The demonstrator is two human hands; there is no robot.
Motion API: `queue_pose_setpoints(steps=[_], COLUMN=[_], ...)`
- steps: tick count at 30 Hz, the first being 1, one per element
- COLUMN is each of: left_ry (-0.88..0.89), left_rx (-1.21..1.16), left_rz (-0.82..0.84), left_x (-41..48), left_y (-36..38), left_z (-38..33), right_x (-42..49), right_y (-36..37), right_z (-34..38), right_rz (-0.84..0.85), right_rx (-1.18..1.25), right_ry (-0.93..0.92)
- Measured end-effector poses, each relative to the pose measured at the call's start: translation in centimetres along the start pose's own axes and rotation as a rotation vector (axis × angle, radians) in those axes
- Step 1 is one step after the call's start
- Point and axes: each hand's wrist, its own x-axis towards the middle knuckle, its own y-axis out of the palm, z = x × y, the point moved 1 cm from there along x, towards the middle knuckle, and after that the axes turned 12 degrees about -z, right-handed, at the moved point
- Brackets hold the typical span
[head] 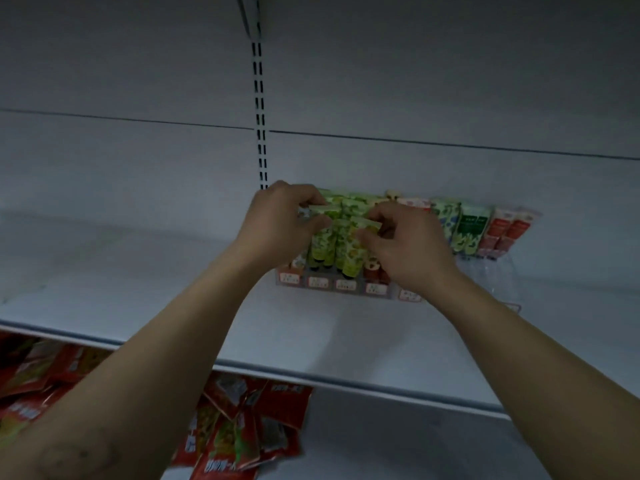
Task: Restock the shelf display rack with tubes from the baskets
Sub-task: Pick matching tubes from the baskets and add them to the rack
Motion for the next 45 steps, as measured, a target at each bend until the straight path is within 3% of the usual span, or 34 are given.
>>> queue_pose_setpoints(steps=[4,11,23,29,34,39,42,45], left_ry=[0.1,0.214,0.115,0.008,-0.059,-0.178,-0.237,-0.265], left_rx=[0.055,0.218,0.148,-0.074,-0.149,-0.328,-0.416,-0.481], left_rz=[-0.048,0.035,0.04,0.278,0.332,0.187,0.065,0.051], left_x=[1.3,0.7,0.9,1.5,0.2,0.1,0.2,0.2], left_y=[1.9,4.5,3.4,0.4,1.1,1.4,1.4,1.6], left_z=[1.2,3.3,3.1,1.9,1.7,1.6,1.2,0.8], right_x=[2.2,2.5,2.6,3.2,3.4,2.9,2.1,1.7], right_y=[1.5,3.3,2.3,2.6,2.0,0.4,-0.1,0.8], right_z=[-0.9,-2.7,-2.8,-0.6,1.3,1.1,1.5,1.9], right_rz=[0.0,-0.032,-0.004,0.068,0.1,0.082,0.179,0.25], right_rx=[-0.148,-0.236,-0.138,-0.027,0.146,0.122,0.024,-0.079], right_ry=[-0.155,-0.264,-0.095,-0.03,0.055,0.029,0.03,0.0])
